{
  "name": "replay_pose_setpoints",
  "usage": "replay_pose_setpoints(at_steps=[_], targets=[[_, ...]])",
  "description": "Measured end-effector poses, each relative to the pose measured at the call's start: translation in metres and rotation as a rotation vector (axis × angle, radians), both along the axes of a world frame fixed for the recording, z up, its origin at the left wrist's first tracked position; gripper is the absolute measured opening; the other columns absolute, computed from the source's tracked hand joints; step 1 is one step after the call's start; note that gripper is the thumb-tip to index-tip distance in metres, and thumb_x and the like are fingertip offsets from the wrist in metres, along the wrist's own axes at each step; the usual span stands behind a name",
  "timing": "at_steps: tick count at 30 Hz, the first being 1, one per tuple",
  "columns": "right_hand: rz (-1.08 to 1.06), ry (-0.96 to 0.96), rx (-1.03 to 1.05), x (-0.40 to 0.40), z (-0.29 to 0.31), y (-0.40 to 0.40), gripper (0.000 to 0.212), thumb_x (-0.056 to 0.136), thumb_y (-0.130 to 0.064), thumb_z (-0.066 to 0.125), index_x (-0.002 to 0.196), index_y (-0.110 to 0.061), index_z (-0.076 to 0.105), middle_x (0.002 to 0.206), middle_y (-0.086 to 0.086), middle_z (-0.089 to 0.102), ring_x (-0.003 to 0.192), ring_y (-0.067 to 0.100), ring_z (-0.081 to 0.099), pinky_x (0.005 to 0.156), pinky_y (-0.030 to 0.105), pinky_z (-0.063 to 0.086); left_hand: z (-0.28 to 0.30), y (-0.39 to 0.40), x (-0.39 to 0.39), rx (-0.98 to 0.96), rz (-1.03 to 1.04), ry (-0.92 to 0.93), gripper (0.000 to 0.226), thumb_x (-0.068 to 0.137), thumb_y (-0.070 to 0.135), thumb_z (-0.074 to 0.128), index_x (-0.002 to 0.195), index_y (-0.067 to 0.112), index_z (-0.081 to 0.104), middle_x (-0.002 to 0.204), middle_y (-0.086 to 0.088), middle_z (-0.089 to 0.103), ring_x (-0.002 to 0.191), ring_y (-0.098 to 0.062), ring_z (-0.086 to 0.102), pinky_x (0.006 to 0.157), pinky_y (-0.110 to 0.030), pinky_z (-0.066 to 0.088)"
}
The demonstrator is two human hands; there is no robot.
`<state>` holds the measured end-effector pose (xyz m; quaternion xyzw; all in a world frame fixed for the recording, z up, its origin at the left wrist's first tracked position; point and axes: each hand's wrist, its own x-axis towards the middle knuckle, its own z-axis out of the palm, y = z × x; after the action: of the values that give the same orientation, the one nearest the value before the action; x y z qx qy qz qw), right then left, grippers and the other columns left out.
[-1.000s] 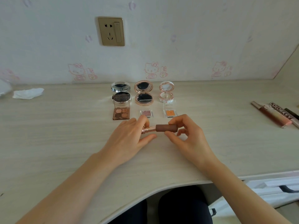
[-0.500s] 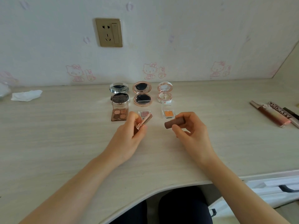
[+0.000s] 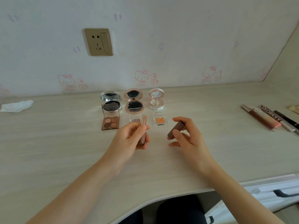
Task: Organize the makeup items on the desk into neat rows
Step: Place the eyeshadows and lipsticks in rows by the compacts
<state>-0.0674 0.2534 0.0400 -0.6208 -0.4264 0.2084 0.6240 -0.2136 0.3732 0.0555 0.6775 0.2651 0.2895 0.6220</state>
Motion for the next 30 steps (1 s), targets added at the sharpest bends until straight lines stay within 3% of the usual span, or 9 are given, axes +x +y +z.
replay_pose_setpoints(at_steps=[6, 9, 12, 16, 19, 22, 25, 27, 30], targets=[[-0.090, -0.045, -0.028, 0.029, 0.008, -0.003, 0.037, 0.094, 0.000, 0.049, 0.124, -0.022, 0.049, 0.092, 0.004, 0.058, 0.083, 0.012, 0.064, 0.066, 0.024, 0.055, 0.018, -0.004, 0.036, -0.031, -0.102, -0.024, 0.016, 0.096, 0.011, 0.054, 0.106, -0.001, 0.054, 0.071, -0.006, 0.069, 0.081, -0.027, 0.070, 0.074, -0.035, 0.059], [-0.142, -0.078, -0.071, 0.052, 0.015, 0.002, 0.039, 0.091, -0.002, 0.055, 0.122, -0.026, 0.050, 0.100, 0.003, 0.058, 0.080, 0.014, 0.066, 0.064, 0.023, 0.056, 0.031, 0.004, 0.063, 0.080, -0.088, 0.057, 0.014, 0.095, 0.011, 0.056, 0.106, 0.003, 0.051, 0.093, -0.006, 0.075, 0.088, -0.025, 0.071, 0.079, -0.030, 0.058], [-0.165, -0.087, -0.104, 0.077, 0.017, 0.011, 0.029, 0.090, -0.004, 0.057, 0.111, -0.022, 0.058, 0.103, -0.001, 0.062, 0.086, 0.017, 0.068, 0.070, 0.028, 0.058, 0.041, 0.015, 0.094, 0.249, -0.029, 0.120, 0.014, 0.091, 0.018, 0.062, 0.100, 0.009, 0.056, 0.093, -0.004, 0.074, 0.092, -0.022, 0.069, 0.088, -0.040, 0.054], [-0.248, -0.185, -0.184, 0.111, 0.016, 0.028, 0.021, 0.086, -0.010, 0.064, 0.105, -0.020, 0.062, 0.096, -0.009, 0.066, 0.096, 0.010, 0.064, 0.080, 0.024, 0.049, 0.045, 0.028, 0.133, 0.427, 0.083, 0.221, 0.008, 0.086, 0.021, 0.068, 0.090, 0.018, 0.062, 0.082, 0.009, 0.067, 0.074, 0.004, 0.061, 0.065, -0.018, 0.042], [-0.281, -0.225, -0.244, 0.127, 0.014, 0.039, 0.019, 0.085, -0.012, 0.065, 0.101, -0.021, 0.063, 0.091, -0.009, 0.066, 0.089, 0.005, 0.064, 0.070, 0.018, 0.046, 0.038, 0.038, 0.159, 0.458, 0.127, 0.289, 0.008, 0.080, 0.020, 0.071, 0.082, 0.021, 0.064, 0.085, 0.008, 0.068, 0.093, -0.016, 0.062, 0.076, -0.031, 0.048], [-0.275, -0.235, -0.304, 0.136, 0.010, 0.052, 0.017, 0.085, -0.012, 0.064, 0.099, -0.020, 0.062, 0.094, -0.006, 0.066, 0.085, 0.009, 0.066, 0.060, 0.017, 0.043, 0.028, 0.044, 0.175, 0.459, 0.182, 0.355, 0.013, 0.073, 0.018, 0.076, 0.073, 0.024, 0.066, 0.074, 0.013, 0.066, 0.092, -0.021, 0.064, 0.087, -0.040, 0.050], [-0.288, -0.265, -0.340, 0.142, 0.009, 0.064, 0.019, 0.084, -0.013, 0.066, 0.102, -0.015, 0.063, 0.093, -0.006, 0.064, 0.087, 0.012, 0.064, 0.060, 0.014, 0.040, 0.022, 0.046, 0.184, 0.449, 0.202, 0.358, 0.009, 0.073, 0.009, 0.077, 0.077, 0.013, 0.070, 0.070, 0.006, 0.065, 0.083, -0.018, 0.066, 0.079, -0.018, 0.048], [-0.299, -0.278, -0.359, 0.144, 0.009, 0.070, 0.020, 0.083, -0.015, 0.067, 0.103, -0.016, 0.062, 0.091, -0.007, 0.063, 0.087, 0.011, 0.062, 0.061, 0.014, 0.040, 0.022, 0.047, 0.187, 0.439, 0.215, 0.355, 0.007, 0.076, 0.003, 0.073, 0.082, 0.005, 0.071, 0.071, -0.002, 0.064, 0.074, -0.014, 0.058, 0.057, 0.003, 0.033], [-0.306, -0.294, -0.372, 0.148, 0.005, 0.078, 0.023, 0.080, -0.016, 0.069, 0.102, -0.017, 0.063, 0.092, -0.004, 0.065, 0.091, 0.015, 0.060, 0.070, 0.023, 0.044, 0.022, 0.049, 0.190, 0.443, 0.209, 0.364, 0.008, 0.080, 0.001, 0.068, 0.087, -0.003, 0.070, 0.079, -0.014, 0.067, 0.063, 0.003, 0.032, 0.054, 0.002, 0.030]])
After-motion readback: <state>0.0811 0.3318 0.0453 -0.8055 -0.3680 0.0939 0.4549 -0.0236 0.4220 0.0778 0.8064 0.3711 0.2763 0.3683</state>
